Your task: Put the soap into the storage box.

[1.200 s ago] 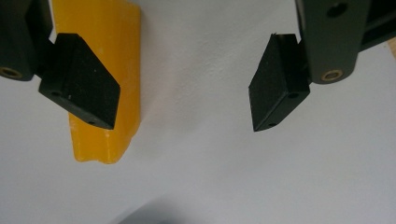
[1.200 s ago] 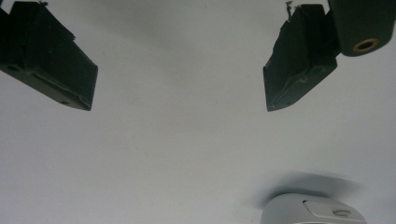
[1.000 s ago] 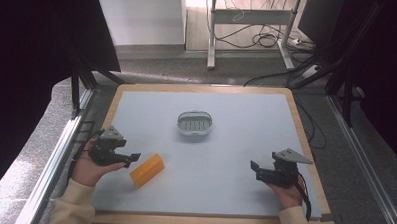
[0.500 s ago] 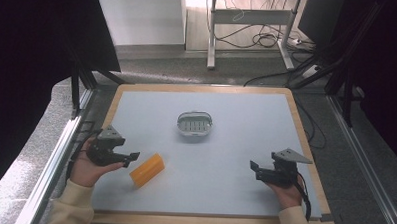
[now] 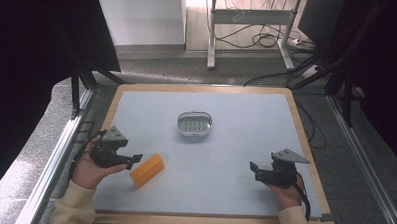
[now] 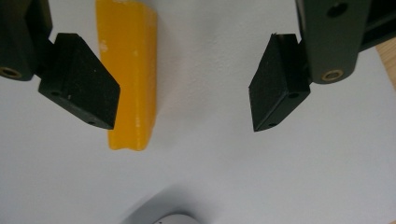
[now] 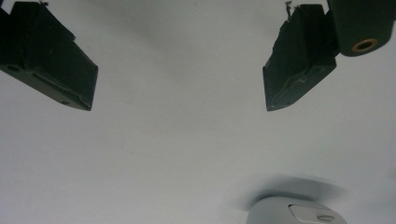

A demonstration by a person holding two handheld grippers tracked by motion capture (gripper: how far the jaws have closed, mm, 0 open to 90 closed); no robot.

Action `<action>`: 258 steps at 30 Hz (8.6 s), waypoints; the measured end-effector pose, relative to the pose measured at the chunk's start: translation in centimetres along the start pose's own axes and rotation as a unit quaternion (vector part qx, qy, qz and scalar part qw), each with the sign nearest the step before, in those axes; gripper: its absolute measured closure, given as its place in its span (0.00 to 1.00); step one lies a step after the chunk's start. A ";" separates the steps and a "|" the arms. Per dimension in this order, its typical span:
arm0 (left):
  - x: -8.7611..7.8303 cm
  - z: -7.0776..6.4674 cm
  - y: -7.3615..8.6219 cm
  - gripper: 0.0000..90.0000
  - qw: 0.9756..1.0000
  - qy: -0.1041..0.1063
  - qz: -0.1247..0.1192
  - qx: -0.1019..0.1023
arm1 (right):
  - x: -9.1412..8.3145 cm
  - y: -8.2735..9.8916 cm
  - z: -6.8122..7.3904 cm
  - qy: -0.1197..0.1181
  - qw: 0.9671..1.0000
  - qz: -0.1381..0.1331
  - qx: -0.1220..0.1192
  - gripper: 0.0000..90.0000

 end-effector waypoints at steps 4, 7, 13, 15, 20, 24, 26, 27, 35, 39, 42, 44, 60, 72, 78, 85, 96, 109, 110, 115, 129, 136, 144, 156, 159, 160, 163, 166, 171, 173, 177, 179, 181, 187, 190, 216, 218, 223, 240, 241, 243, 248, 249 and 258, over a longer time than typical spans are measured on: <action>0.2 -0.5 -0.2 0.27 1.000 0.005 0.006 0.008 | 0.1 0.0 0.1 0.004 1.000 0.003 -0.007 0.12; 0.7 -0.6 -0.3 0.27 1.000 0.008 0.015 0.009 | 0.2 0.0 0.1 0.004 1.000 0.006 -0.009 0.12; 1.1 -1.1 -0.5 0.27 0.999 0.014 0.025 0.017 | 0.2 0.1 0.1 0.007 1.000 0.008 -0.011 0.12; 1.2 -1.3 -0.5 0.27 0.999 0.017 0.026 0.019 | 0.3 0.1 0.1 0.007 1.000 0.010 -0.012 0.12; 1.6 -1.7 -0.7 0.27 0.999 0.019 0.036 0.024 | 0.3 0.1 0.2 0.008 1.000 0.012 -0.015 0.12; 2.0 -2.1 -0.9 0.26 0.998 0.018 0.046 0.026 | 0.3 0.1 0.2 0.009 1.000 0.012 -0.015 0.12; 2.3 -2.2 -0.9 0.26 0.998 0.018 0.052 0.029 | 0.4 0.1 0.2 0.010 1.000 0.013 -0.015 0.12; 2.5 -2.3 -0.9 0.26 0.998 0.017 0.056 0.029 | 0.4 0.1 0.2 0.010 1.000 0.014 -0.016 0.12; 3.7 -2.8 -1.1 0.26 0.996 0.024 0.084 0.035 | 0.4 0.1 0.3 0.016 1.000 0.014 -0.022 0.12; 4.3 -3.1 -1.2 0.26 0.994 0.022 0.097 0.038 | 0.4 0.1 0.3 0.018 0.999 0.018 -0.023 0.12; 4.7 -3.3 -1.3 0.26 0.993 0.021 0.107 0.038 | 0.4 0.1 0.3 0.017 0.999 0.018 -0.021 0.12; 5.1 -3.4 -1.4 0.26 0.993 0.019 0.111 0.036 | 0.5 0.1 0.3 0.019 0.999 0.018 -0.021 0.12; 7.3 -3.6 -1.4 0.36 0.985 0.015 0.170 0.025 | 0.4 0.2 0.2 0.026 0.999 0.014 -0.022 0.13; 7.9 -3.4 -1.1 0.67 0.982 0.030 0.187 0.020 | 0.4 0.1 0.2 0.026 0.999 0.014 -0.023 0.13; 7.9 -3.5 -1.2 0.68 0.982 0.030 0.185 0.011 | 0.3 0.1 0.2 0.027 0.999 0.013 -0.023 0.13; 7.7 -3.4 -1.2 0.68 0.983 0.035 0.179 0.012 | 0.2 0.1 0.3 0.023 0.999 0.012 -0.020 0.13; 6.6 -3.6 -1.3 0.69 0.986 0.048 0.157 0.017 | 0.1 0.1 0.3 0.025 0.999 0.007 -0.019 0.14; 6.1 -3.3 -1.3 0.69 0.988 0.046 0.143 0.019 | 0.1 0.0 0.3 0.026 0.999 0.008 -0.020 0.14; 6.1 -3.3 -1.3 0.69 0.989 0.046 0.142 0.019 | 0.1 0.0 0.3 0.026 0.999 0.008 -0.020 0.14; 5.7 -3.2 -1.4 0.69 0.990 0.048 0.133 0.019 | 0.1 0.0 0.3 0.027 0.999 0.007 -0.018 0.14; 4.8 -2.7 -2.4 0.69 0.992 0.057 0.111 0.022 | -0.3 0.1 0.1 0.031 0.999 0.002 -0.011 0.14; 4.6 -2.3 -3.0 0.69 0.992 0.067 0.105 0.022 | -0.3 0.2 -0.1 0.033 0.999 0.002 -0.009 0.14; 4.5 -2.0 -3.0 0.69 0.991 0.070 0.108 0.024 | -0.3 0.2 0.1 0.033 0.999 0.003 -0.011 0.14; 4.2 -2.1 -4.1 0.69 0.991 0.080 0.099 0.038 | -0.3 0.2 0.0 0.034 0.999 0.003 -0.010 0.14; 4.2 -2.1 -4.4 0.69 0.991 0.081 0.097 0.040 | -0.3 0.2 0.0 0.033 0.999 0.004 -0.012 0.14; 4.2 -2.1 -4.6 0.69 0.991 0.081 0.098 0.040 | -0.3 0.2 0.0 0.033 0.999 0.004 -0.012 0.14; 4.1 -2.0 -4.9 0.69 0.991 0.081 0.097 0.043 | -0.3 0.2 0.0 0.033 0.999 0.004 -0.011 0.14; 4.1 -1.9 -5.3 0.69 0.991 0.079 0.098 0.044 | -0.3 0.2 0.0 0.033 0.999 0.005 -0.011 0.14; 4.1 -1.8 -6.0 0.69 0.991 0.076 0.096 0.052 | -0.3 0.2 -0.1 0.035 0.999 0.004 -0.009 0.14; 4.1 -1.8 -6.3 0.69 0.991 0.077 0.093 0.056 | -0.3 0.2 -0.1 0.035 0.999 0.005 -0.009 0.14; 3.7 -2.3 -6.8 0.69 0.990 0.076 0.090 0.073 | -0.3 0.2 -0.1 0.036 0.999 0.005 -0.009 0.14; 3.7 -2.5 -7.1 0.69 0.990 0.077 0.086 0.076 | -0.3 0.2 -0.1 0.035 0.999 0.006 -0.010 0.14; 3.7 -2.7 -7.4 0.69 0.990 0.079 0.085 0.079 | -0.3 0.2 -0.1 0.036 0.999 0.007 -0.011 0.14; 3.6 -2.9 -8.2 0.69 0.989 0.081 0.082 0.087 | -0.3 0.2 -0.2 0.035 0.999 0.005 -0.009 0.14; 3.6 -2.8 -8.6 0.69 0.988 0.096 0.080 0.093 | -0.3 0.2 -0.2 0.035 0.999 0.005 -0.009 0.14; 3.0 -3.0 -12.1 0.69 0.986 0.076 0.076 0.128 | -0.2 0.2 -0.1 0.037 0.999 0.009 -0.012 0.14; 3.0 -2.9 -12.4 0.69 0.986 0.074 0.075 0.132 | -0.2 0.2 -0.2 0.037 0.999 0.009 -0.012 0.14; 3.2 -2.6 -13.1 0.69 0.985 0.074 0.077 0.137 | -0.2 0.2 -0.2 0.037 0.999 0.009 -0.012 0.14; 5.1 -1.2 -14.9 0.69 0.982 0.086 0.076 0.148 | -0.1 0.2 -0.3 0.040 0.999 0.011 -0.016 0.14; 5.3 -1.1 -15.0 0.69 0.982 0.088 0.077 0.150 | -0.1 0.2 -0.3 0.041 0.999 0.007 -0.017 0.15; 5.6 -1.0 -15.2 0.69 0.982 0.084 0.078 0.153 | -0.3 0.1 -0.2 0.045 0.999 0.002 -0.021 0.15; 6.0 -0.5 -15.9 0.69 0.981 0.083 0.079 0.156 | -0.2 0.2 -0.2 0.046 0.999 0.006 -0.022 0.15; 6.1 -0.5 -16.1 0.69 0.981 0.082 0.078 0.157 | -0.2 0.2 -0.2 0.046 0.999 0.006 -0.022 0.15; 6.5 -0.2 -16.7 0.69 0.980 0.088 0.079 0.158 | -0.1 0.2 -0.3 0.044 0.999 0.010 -0.019 0.15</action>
Point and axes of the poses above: each handheld gripper's, and its own axes: x roughly forward along the jaws, y roughly out of its underside, z roughly to its left, the point moved 1 cm from there along x, roughly forward along the jaws, and after that the axes turned 12 degrees about z, right-handed, at the moved point
